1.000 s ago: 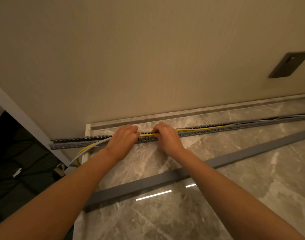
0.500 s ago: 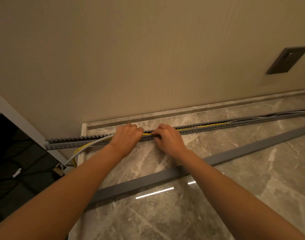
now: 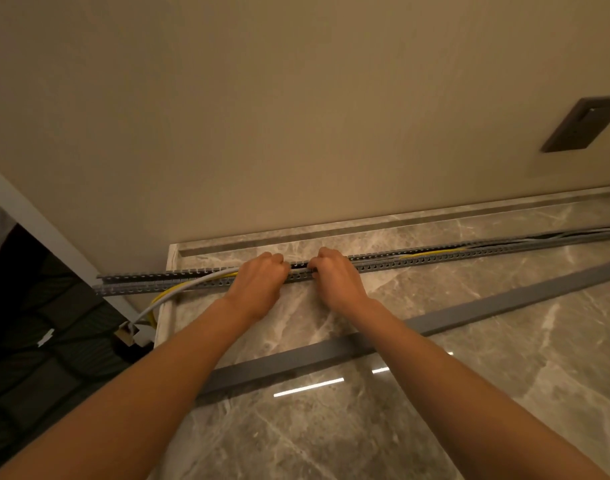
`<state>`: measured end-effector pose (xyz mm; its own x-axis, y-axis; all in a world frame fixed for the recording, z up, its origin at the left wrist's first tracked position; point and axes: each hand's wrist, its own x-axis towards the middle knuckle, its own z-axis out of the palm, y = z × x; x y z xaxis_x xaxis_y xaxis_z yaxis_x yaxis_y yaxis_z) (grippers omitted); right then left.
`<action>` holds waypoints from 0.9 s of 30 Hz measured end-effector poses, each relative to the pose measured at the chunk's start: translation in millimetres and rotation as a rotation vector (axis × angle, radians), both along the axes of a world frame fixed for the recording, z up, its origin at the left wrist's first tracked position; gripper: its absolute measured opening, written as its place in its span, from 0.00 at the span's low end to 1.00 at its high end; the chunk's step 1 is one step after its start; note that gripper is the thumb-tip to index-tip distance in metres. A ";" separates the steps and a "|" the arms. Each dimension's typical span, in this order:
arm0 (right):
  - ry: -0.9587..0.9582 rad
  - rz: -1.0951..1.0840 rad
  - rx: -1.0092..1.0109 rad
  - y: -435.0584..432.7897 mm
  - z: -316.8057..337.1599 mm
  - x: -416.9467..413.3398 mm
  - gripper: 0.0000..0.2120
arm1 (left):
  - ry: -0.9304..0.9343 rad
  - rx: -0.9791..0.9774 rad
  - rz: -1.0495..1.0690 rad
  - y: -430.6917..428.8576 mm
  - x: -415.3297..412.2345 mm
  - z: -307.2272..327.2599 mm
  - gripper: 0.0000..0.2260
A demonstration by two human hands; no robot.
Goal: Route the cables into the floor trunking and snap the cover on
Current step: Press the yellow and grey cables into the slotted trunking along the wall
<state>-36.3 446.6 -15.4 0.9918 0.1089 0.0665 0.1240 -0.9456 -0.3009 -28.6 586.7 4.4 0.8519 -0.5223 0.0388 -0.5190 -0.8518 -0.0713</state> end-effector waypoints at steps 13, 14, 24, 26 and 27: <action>-0.044 0.146 0.148 74.2 22.5 -1.1 0.11 | 0.019 -0.238 0.228 100.8 -6.7 2.4 0.14; -0.038 0.164 0.160 80.5 23.1 -1.1 0.11 | -0.012 -0.204 0.235 109.3 -7.5 1.7 0.14; -0.029 0.071 0.228 113.6 17.9 2.9 0.07 | -0.082 0.020 -0.004 155.9 -6.1 2.7 0.14; -0.033 0.040 0.232 115.5 17.9 3.8 0.07 | 0.000 0.049 -0.052 158.5 -1.1 9.2 0.10; -0.034 0.026 0.241 116.3 18.3 4.1 0.07 | 0.019 0.034 -0.067 159.7 3.3 10.2 0.06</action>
<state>-32.2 562.9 2.9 0.9857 0.1108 0.1271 0.1609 -0.8436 -0.5124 -25.3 746.4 14.6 0.8155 -0.5787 0.0048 -0.5761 -0.8125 -0.0891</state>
